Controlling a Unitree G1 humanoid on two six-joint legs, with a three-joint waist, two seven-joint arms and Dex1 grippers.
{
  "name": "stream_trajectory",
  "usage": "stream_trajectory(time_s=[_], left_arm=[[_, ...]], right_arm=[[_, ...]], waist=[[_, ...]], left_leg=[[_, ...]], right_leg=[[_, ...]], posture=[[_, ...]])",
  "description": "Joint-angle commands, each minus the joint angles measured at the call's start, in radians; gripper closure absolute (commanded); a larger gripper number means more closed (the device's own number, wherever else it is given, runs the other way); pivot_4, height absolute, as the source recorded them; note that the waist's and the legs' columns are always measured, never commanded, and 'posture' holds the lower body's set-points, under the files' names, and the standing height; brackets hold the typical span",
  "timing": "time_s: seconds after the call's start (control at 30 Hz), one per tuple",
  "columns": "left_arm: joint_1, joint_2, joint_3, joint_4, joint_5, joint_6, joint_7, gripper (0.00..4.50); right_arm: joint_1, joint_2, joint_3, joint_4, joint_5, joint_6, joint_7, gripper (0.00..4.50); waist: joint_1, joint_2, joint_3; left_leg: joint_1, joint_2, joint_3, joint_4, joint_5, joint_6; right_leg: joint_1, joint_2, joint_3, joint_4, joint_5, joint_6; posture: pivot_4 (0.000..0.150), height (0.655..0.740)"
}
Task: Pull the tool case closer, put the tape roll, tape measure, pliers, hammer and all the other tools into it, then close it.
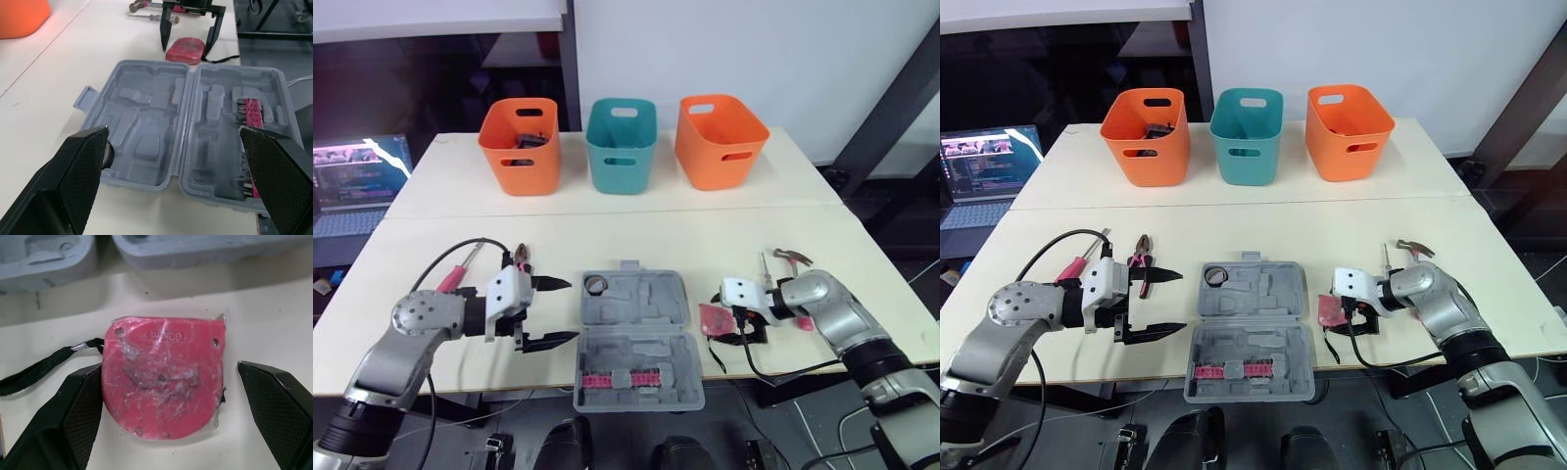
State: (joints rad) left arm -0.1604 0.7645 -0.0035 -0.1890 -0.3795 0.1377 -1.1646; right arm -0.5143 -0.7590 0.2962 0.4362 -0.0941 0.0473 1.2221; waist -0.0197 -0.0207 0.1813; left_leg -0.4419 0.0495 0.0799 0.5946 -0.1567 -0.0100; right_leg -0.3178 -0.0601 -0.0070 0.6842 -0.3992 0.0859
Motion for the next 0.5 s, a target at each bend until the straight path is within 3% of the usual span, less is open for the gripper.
stream_trajectory(time_s=[0.03, 0.1, 0.33, 0.5], left_arm=[[-0.011, 0.006, 0.011, -0.015, 0.005, -0.013, 0.005, 0.00], [-0.016, 0.011, 0.008, -0.020, -0.005, 0.006, -0.003, 0.00], [-0.030, 0.044, 0.018, -0.007, -0.042, 0.070, -0.052, 0.00], [-0.027, 0.053, 0.031, 0.007, -0.054, 0.095, -0.061, 0.00]], right_arm=[[0.027, 0.013, -0.036, -0.039, 0.027, 0.086, -0.024, 0.95], [0.050, 0.010, -0.052, -0.087, 0.041, 0.118, -0.036, 1.59], [0.107, -0.017, -0.119, -0.319, 0.088, 0.261, -0.085, 1.59], [0.022, -0.032, -0.091, -0.475, 0.050, 0.373, -0.109, 1.59]], waist=[[0.000, 0.000, 0.000], [0.001, 0.000, 0.000], [0.001, 0.000, 0.000], [-0.001, 0.000, 0.000]], left_leg=[[0.000, 0.000, 0.000, 0.000, 0.000, 0.000], [0.000, 0.000, 0.000, 0.000, 0.000, 0.000], [0.000, 0.000, 0.000, 0.000, 0.000, 0.000], [0.000, 0.000, 0.000, -0.001, 0.000, 0.000]], right_leg=[[0.000, 0.000, 0.000, 0.000, 0.000, 0.000], [0.000, 0.000, 0.000, 0.000, 0.000, 0.000], [-0.001, 0.000, 0.000, 0.000, 0.000, 0.000], [-0.001, 0.000, 0.000, 0.000, 0.000, 0.000]], posture=[[0.150, 0.7400], [0.150, 0.7400], [0.150, 0.7400], [0.150, 0.7400]])
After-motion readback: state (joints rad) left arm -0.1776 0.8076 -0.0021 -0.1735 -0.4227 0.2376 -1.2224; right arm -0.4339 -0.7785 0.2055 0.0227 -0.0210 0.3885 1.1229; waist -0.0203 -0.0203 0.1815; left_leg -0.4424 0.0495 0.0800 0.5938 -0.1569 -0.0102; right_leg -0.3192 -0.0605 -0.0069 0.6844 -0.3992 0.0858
